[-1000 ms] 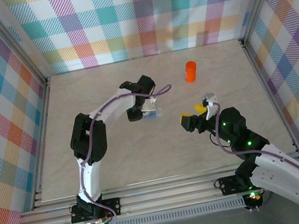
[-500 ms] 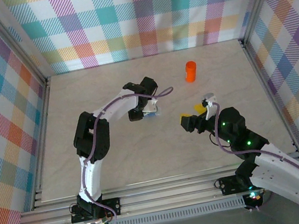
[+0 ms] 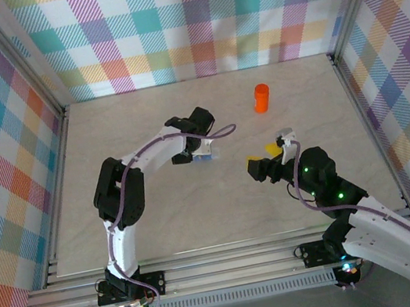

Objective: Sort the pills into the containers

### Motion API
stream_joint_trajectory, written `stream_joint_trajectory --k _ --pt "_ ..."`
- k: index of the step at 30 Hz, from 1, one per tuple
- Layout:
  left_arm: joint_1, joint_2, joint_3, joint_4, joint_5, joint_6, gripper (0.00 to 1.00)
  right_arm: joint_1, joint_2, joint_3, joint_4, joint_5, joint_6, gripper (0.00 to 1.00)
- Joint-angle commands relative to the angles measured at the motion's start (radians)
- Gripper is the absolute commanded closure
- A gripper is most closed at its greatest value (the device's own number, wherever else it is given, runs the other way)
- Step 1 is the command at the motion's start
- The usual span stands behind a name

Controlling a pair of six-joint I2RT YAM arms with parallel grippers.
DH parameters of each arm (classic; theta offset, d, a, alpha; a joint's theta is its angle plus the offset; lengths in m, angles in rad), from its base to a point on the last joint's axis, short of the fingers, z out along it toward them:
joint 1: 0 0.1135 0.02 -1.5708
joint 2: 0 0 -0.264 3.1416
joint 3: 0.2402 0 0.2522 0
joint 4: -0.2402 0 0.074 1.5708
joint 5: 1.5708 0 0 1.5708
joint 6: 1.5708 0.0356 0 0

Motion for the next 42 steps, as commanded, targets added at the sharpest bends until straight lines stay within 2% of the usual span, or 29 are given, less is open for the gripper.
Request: stream_joint_trajectory --k 1,10,15,26,30,33,38,42 --pt "-0.015 -0.018 -0.012 0.007 -0.038 0.029 1.0 -0.002 -0.004 -0.005 0.029 -0.011 0.011 0.17" --pt "-0.035 0.066 -0.029 -0.028 -0.058 0.056 1.0 -0.002 -0.008 -0.006 0.026 -0.009 0.009 0.17" --pt "-0.039 0.1 -0.049 -0.006 -0.116 0.097 1.0 -0.002 -0.008 -0.005 0.026 -0.007 0.008 0.17" --pt "-0.081 0.03 -0.072 0.026 -0.104 0.108 1.0 -0.002 -0.003 -0.007 0.03 -0.009 0.01 0.17" --pt "-0.106 0.038 -0.098 0.032 -0.128 0.126 1.0 -0.002 -0.002 -0.007 0.03 -0.009 0.012 0.17" --pt "-0.086 0.047 -0.093 0.031 -0.162 0.136 1.0 -0.002 -0.004 -0.007 0.029 -0.01 0.011 0.17" --pt "-0.063 0.007 -0.085 0.03 -0.143 0.116 1.0 -0.002 -0.007 -0.006 0.03 -0.012 0.012 0.17" --pt "-0.056 -0.019 -0.044 -0.001 -0.082 0.061 1.0 -0.003 -0.015 -0.007 0.025 -0.009 0.011 0.17"
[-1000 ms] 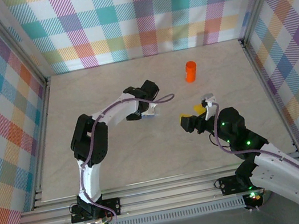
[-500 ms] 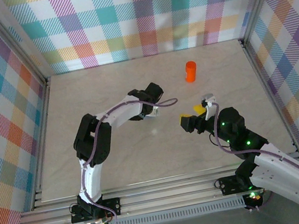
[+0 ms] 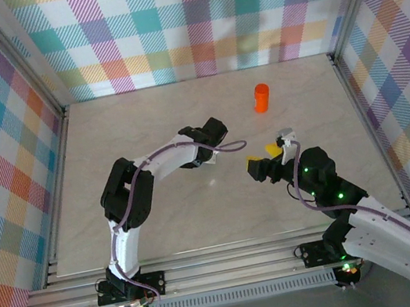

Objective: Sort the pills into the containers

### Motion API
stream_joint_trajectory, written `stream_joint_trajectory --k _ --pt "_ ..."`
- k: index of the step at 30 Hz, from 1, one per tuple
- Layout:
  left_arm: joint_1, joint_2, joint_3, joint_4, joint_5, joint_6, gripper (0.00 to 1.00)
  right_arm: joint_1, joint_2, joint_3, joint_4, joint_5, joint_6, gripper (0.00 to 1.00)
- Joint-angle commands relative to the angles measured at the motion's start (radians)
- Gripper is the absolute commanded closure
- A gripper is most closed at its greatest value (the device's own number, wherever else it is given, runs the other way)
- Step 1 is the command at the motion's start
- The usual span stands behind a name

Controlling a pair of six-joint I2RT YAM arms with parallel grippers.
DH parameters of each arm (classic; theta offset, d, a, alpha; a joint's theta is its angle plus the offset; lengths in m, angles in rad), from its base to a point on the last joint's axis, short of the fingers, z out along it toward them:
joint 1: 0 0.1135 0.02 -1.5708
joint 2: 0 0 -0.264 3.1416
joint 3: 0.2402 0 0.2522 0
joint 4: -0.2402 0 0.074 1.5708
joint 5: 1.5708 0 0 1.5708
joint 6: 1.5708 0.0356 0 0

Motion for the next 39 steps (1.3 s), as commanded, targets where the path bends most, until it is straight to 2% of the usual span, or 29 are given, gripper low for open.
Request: stream_joint_trajectory --k 1,32,39 --pt "0.019 -0.042 0.025 -0.079 0.068 -0.025 1.0 -0.003 -0.016 -0.005 0.026 -0.009 0.009 0.17" --pt "0.105 -0.098 -0.002 -0.087 0.146 -0.128 1.0 -0.002 0.016 -0.006 0.041 -0.018 0.015 0.17" --pt "0.133 -0.136 -0.047 -0.063 0.201 -0.2 1.0 -0.003 0.022 -0.009 0.044 -0.022 0.017 0.17"
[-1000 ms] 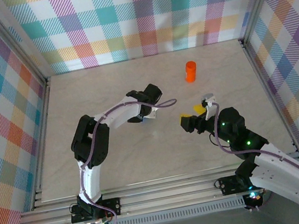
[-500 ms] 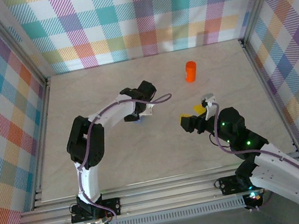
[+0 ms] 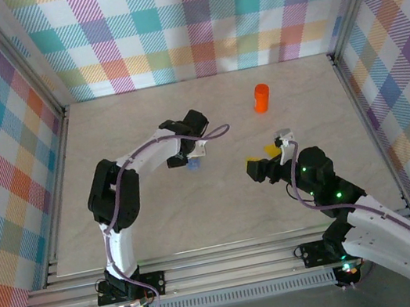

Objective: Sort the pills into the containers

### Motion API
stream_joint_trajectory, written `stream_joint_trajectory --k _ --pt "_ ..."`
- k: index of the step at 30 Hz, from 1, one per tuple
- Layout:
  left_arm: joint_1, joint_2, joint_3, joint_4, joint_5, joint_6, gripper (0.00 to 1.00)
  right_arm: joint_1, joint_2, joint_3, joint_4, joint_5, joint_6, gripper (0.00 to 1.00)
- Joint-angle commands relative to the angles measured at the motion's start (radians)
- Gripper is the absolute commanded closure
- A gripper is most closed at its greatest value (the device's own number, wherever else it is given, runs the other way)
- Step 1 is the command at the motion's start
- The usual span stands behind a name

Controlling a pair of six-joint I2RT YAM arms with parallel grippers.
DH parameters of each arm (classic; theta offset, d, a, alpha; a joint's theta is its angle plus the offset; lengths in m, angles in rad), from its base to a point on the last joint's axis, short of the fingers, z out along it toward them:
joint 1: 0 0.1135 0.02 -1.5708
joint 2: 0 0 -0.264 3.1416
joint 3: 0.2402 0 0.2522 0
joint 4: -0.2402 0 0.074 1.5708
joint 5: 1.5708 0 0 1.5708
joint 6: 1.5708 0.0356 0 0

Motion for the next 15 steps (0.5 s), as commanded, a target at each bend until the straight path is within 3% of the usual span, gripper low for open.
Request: stream_joint_trajectory --k 1,15 --pt "0.017 -0.068 -0.03 -0.007 0.047 -0.058 1.0 -0.002 0.002 -0.007 0.045 -0.014 0.015 0.17" --pt "0.043 -0.157 -0.152 0.103 0.118 -0.108 1.0 -0.002 0.032 -0.008 0.055 -0.012 0.013 0.17"
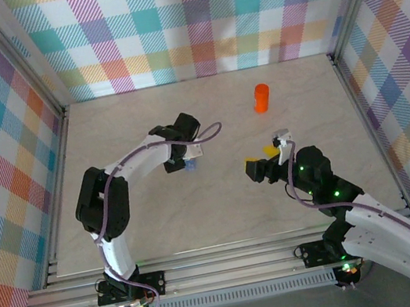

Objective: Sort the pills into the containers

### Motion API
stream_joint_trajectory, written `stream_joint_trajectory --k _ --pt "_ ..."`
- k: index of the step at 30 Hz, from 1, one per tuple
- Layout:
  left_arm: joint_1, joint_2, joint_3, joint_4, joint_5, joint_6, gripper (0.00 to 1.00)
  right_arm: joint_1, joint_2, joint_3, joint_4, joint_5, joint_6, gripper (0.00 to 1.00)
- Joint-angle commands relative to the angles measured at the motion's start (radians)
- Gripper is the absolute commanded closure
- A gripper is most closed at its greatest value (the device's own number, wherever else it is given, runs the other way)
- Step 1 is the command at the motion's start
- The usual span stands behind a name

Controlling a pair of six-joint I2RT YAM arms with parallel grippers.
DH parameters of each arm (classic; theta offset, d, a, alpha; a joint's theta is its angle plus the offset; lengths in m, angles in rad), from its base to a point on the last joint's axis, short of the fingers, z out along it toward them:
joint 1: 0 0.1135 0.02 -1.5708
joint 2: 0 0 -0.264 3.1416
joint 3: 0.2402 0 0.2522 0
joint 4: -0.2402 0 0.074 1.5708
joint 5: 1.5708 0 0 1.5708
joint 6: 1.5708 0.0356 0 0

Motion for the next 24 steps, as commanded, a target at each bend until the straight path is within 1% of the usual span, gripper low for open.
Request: stream_joint_trajectory --k 1,9,16,19,24 --pt "0.021 -0.048 -0.026 0.022 0.023 -0.027 1.0 -0.003 0.006 -0.007 0.047 -0.01 0.012 0.17" --pt "0.04 -0.121 -0.085 0.087 0.084 -0.072 1.0 -0.001 0.011 -0.008 0.048 -0.003 0.005 0.17" --pt "0.044 -0.155 -0.14 0.152 0.105 -0.109 1.0 -0.002 0.021 -0.008 0.052 -0.004 0.002 0.17" --pt "0.045 -0.191 -0.18 0.206 0.123 -0.131 1.0 -0.002 0.033 -0.006 0.056 -0.001 -0.004 0.17" --pt "0.048 -0.282 -0.26 0.319 0.222 -0.202 1.0 -0.001 0.063 0.02 0.031 0.029 -0.028 0.17"
